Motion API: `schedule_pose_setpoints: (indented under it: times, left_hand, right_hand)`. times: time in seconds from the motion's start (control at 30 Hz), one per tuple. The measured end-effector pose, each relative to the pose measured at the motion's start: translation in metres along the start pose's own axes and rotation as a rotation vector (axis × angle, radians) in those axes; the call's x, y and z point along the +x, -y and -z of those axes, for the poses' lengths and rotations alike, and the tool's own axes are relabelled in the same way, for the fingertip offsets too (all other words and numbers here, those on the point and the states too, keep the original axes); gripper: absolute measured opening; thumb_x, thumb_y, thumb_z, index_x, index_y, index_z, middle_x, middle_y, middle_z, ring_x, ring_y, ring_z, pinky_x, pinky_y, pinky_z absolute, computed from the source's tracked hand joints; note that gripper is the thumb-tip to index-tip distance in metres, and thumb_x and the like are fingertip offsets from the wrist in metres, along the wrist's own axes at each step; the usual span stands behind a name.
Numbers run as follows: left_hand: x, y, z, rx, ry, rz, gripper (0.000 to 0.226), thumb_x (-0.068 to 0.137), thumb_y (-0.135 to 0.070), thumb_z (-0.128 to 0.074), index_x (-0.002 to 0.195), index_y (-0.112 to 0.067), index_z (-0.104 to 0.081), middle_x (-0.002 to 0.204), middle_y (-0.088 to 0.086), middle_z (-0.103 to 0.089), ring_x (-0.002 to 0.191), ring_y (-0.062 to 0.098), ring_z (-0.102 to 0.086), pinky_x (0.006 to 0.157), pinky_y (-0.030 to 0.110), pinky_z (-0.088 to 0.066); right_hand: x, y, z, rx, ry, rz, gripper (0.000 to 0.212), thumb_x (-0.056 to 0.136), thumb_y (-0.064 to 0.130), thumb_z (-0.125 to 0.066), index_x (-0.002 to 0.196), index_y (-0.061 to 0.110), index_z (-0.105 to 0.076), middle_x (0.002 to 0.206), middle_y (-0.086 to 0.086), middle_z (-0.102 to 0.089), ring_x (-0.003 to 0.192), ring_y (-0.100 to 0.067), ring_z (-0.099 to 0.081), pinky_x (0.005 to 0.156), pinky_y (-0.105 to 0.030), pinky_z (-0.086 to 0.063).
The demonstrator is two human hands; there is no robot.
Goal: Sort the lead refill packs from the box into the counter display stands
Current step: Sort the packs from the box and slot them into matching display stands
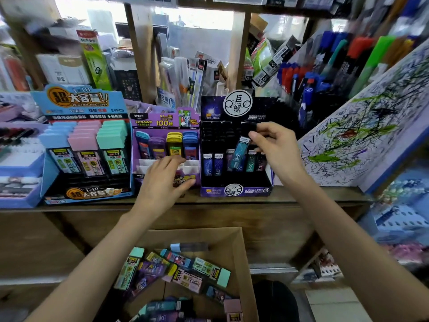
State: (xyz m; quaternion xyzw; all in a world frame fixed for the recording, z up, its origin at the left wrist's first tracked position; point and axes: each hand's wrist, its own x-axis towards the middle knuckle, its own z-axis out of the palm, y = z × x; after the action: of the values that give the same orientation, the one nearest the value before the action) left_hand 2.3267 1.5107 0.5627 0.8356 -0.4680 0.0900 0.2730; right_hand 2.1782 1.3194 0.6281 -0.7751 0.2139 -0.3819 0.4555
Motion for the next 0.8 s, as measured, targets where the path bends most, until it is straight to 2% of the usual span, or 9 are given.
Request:
schedule_pose_setpoints:
  times: [0.07, 0.17, 0.3, 0.47, 0.57, 0.63, 0.7, 0.8]
  left_hand:
    - [0.0, 0.005, -0.006, 0.043, 0.036, 0.034, 0.051, 0.087, -0.039, -0.061, 0.13, -0.012, -0.05, 0.131, 0.007, -0.053, 0.122, 0.026, -0.045, 0.101, 0.04, -0.035]
    - [-0.004, 0.008, -0.012, 0.093, 0.034, 0.045, 0.049, 0.087, -0.039, -0.061, 0.127, -0.012, -0.052, 0.127, 0.008, -0.056, 0.121, 0.028, -0.047, 0.1, 0.041, -0.034]
    - [-0.004, 0.008, -0.013, 0.091, 0.02, 0.05, 0.047, 0.089, -0.039, -0.059, 0.127, -0.013, -0.052, 0.127, 0.006, -0.057, 0.12, 0.027, -0.048, 0.101, 0.04, -0.034]
    - [-0.001, 0.007, -0.014, 0.085, 0.024, 0.063, 0.043, 0.09, -0.036, -0.059, 0.126, -0.014, -0.052, 0.124, 0.006, -0.057, 0.118, 0.027, -0.048, 0.099, 0.04, -0.035]
    - [0.0, 0.008, -0.013, 0.072, 0.03, 0.061, 0.042, 0.089, -0.035, -0.059, 0.125, -0.013, -0.053, 0.122, 0.007, -0.058, 0.116, 0.028, -0.048, 0.096, 0.039, -0.035]
    - [0.0, 0.009, -0.012, 0.07, 0.038, 0.053, 0.042, 0.09, -0.033, -0.06, 0.126, -0.013, -0.052, 0.124, 0.008, -0.057, 0.117, 0.029, -0.048, 0.097, 0.039, -0.035]
    - [-0.002, 0.009, -0.011, 0.1, 0.058, 0.026, 0.045, 0.09, -0.033, -0.059, 0.129, -0.013, -0.049, 0.128, 0.008, -0.054, 0.12, 0.028, -0.046, 0.101, 0.04, -0.034]
    - [-0.009, 0.008, -0.009, 0.139, 0.088, -0.013, 0.053, 0.09, -0.032, -0.059, 0.136, -0.011, -0.041, 0.139, 0.009, -0.044, 0.13, 0.027, -0.038, 0.107, 0.038, -0.027]
  right_hand:
    - [0.002, -0.006, -0.006, -0.052, 0.026, 0.007, 0.011, 0.089, 0.015, -0.062, 0.095, 0.023, -0.066, 0.087, 0.012, -0.066, 0.083, -0.007, -0.066, 0.081, -0.029, -0.055]
    - [-0.001, -0.01, -0.015, -0.134, 0.068, 0.04, 0.021, 0.089, 0.015, -0.062, 0.109, 0.011, -0.066, 0.093, 0.008, -0.065, 0.084, -0.007, -0.064, 0.083, -0.025, -0.053]
    - [-0.004, -0.01, -0.018, -0.174, 0.09, 0.059, 0.028, 0.089, 0.018, -0.062, 0.116, 0.009, -0.064, 0.097, 0.009, -0.062, 0.087, -0.006, -0.063, 0.082, -0.017, -0.049]
    - [-0.005, -0.018, -0.02, -0.178, 0.106, 0.012, 0.031, 0.088, 0.02, -0.064, 0.117, 0.01, -0.065, 0.093, 0.011, -0.064, 0.082, -0.001, -0.063, 0.079, -0.019, -0.05]
    - [-0.005, -0.024, -0.026, -0.165, 0.067, -0.044, 0.026, 0.088, 0.018, -0.064, 0.111, 0.008, -0.067, 0.092, 0.002, -0.066, 0.088, -0.015, -0.066, 0.084, -0.035, -0.054]
    - [-0.004, -0.025, -0.03, -0.185, 0.034, -0.066, 0.022, 0.088, 0.018, -0.064, 0.106, 0.008, -0.069, 0.088, -0.001, -0.067, 0.087, -0.018, -0.067, 0.084, -0.04, -0.054]
    - [-0.004, -0.022, -0.032, -0.298, 0.009, -0.037, 0.019, 0.088, 0.021, -0.064, 0.101, 0.01, -0.07, 0.087, -0.003, -0.07, 0.083, -0.017, -0.068, 0.082, -0.039, -0.055]
    - [-0.007, -0.013, -0.032, -0.605, 0.026, -0.001, 0.024, 0.09, 0.034, -0.06, 0.096, 0.015, -0.071, 0.085, -0.003, -0.071, 0.078, -0.02, -0.066, 0.074, -0.039, -0.055]
